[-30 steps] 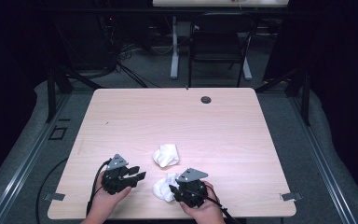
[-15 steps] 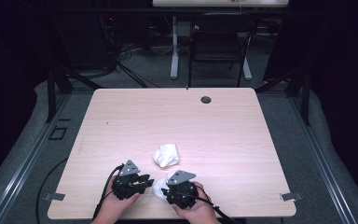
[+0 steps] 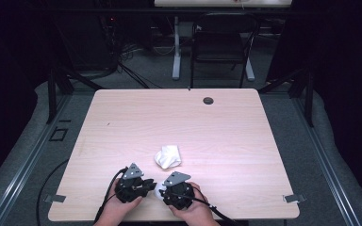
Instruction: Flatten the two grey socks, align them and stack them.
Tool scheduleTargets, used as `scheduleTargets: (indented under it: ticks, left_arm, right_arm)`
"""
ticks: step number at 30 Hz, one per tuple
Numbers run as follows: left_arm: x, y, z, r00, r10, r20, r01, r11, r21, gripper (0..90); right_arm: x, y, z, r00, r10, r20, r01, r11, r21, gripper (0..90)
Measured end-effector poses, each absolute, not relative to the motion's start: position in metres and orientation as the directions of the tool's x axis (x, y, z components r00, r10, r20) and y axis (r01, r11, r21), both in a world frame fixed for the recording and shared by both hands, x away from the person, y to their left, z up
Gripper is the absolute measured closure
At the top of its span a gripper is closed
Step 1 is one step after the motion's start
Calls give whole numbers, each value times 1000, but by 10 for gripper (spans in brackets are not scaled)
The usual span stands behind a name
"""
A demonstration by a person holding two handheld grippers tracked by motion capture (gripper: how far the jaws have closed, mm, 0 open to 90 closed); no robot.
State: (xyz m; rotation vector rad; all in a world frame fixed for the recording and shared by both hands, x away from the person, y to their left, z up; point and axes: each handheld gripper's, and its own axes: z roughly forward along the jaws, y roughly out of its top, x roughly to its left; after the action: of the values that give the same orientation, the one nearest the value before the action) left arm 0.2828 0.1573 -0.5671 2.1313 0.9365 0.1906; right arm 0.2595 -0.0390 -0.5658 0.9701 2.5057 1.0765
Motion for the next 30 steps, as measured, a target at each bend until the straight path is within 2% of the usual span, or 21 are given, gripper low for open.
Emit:
scheduleTargets:
  ticks: [6, 15, 30]
  left_arm:
    - [283, 156, -568, 723, 669, -172, 562, -425, 710, 783]
    - [282, 152, -569, 729, 660, -179, 564, -433, 703, 798]
    - [283, 146, -576, 752, 642, -150, 555, -493, 670, 885]
  right_arm:
    - [258, -37, -571, -753, 657, 28, 480, 520, 706, 688]
    - [259, -37, -576, -745, 667, 9, 477, 524, 706, 748]
    - [259, -38, -577, -740, 673, -1, 475, 523, 708, 823]
